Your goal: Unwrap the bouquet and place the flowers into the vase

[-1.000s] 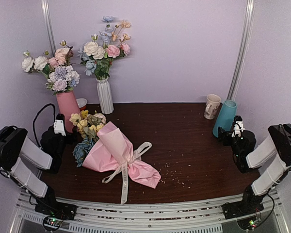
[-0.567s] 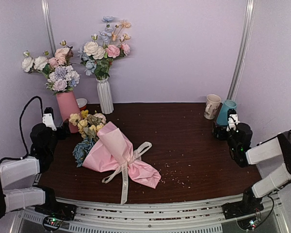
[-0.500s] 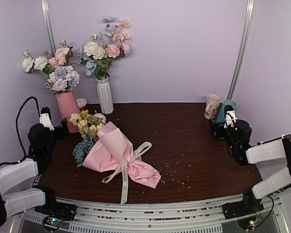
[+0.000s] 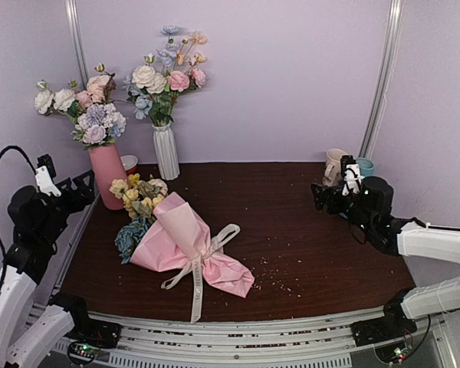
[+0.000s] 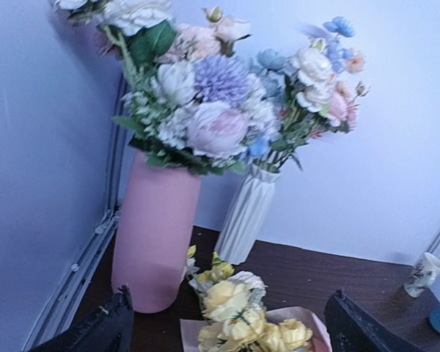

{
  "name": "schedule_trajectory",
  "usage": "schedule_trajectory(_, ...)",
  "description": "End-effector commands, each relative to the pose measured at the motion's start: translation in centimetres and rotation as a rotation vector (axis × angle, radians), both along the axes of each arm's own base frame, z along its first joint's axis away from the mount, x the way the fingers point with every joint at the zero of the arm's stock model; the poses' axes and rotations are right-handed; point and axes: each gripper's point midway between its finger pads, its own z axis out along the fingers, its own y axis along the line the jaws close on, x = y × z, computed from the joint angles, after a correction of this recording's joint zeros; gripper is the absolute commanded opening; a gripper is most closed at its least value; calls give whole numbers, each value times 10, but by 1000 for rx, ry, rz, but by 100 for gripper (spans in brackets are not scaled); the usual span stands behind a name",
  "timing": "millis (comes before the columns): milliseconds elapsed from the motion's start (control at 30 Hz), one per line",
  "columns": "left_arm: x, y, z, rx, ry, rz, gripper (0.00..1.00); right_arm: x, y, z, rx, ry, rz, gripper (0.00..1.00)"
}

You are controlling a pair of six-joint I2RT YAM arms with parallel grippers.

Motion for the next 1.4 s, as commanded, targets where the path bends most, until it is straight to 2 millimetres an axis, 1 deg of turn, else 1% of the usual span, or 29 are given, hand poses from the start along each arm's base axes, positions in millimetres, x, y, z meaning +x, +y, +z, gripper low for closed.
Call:
schedule_trajectory(0, -13, -49, -10, 3, 125, -290, 88, 3, -17, -4, 198, 119, -147, 100)
schedule_trajectory(67, -15, -68, -19, -27, 166, -405, 83, 3, -5, -8, 216, 144, -88, 100)
schedule_trajectory(133, -15, -85, -30, -59, 218, -486, 80, 3, 11, -11, 227, 178, -8, 100)
schedule_trajectory(233, -15, -113, -43, -31, 277, -535, 77, 6, 33, -19, 227, 231, 96, 100)
schedule_trajectory(300, -18, -139, -48, 29, 300, -557, 77, 6, 48, -27, 239, 272, 159, 100)
schedule_trajectory(367, -23, -169, -59, 82, 339, -599, 77, 4, 64, -32, 260, 309, 230, 100)
schedule_trajectory(433, -29, -197, -79, 123, 412, -648, 75, 2, 76, -37, 276, 338, 280, 99)
schedule_trajectory(467, -34, -213, -94, 145, 460, -677, 74, 0, 81, -39, 280, 349, 298, 99)
schedule_trajectory(500, -39, -225, -106, 158, 498, -696, 72, -1, 86, -41, 281, 356, 317, 98)
schedule_trajectory(567, -50, -247, -126, 182, 549, -723, 71, -6, 95, -46, 274, 369, 352, 97)
schedule_trajectory(633, -63, -267, -140, 198, 581, -749, 70, -11, 105, -50, 261, 380, 384, 97)
schedule_trajectory(733, -80, -291, -164, 236, 643, -779, 69, -18, 119, -57, 239, 398, 429, 96)
schedule_trajectory(833, -91, -303, -192, 275, 719, -770, 65, -23, 131, -64, 217, 418, 461, 95)
schedule_trajectory(900, -92, -302, -208, 271, 767, -727, 63, -27, 138, -68, 200, 429, 482, 95)
schedule_trajectory(1033, -92, -297, -229, 259, 811, -653, 61, -39, 155, -80, 162, 464, 534, 93)
schedule_trajectory(1167, -86, -288, -238, 221, 803, -585, 60, -55, 177, -96, 158, 517, 598, 90)
schedule_trajectory(1367, -75, -282, -238, 215, 727, -538, 62, -85, 220, -119, 196, 601, 713, 76)
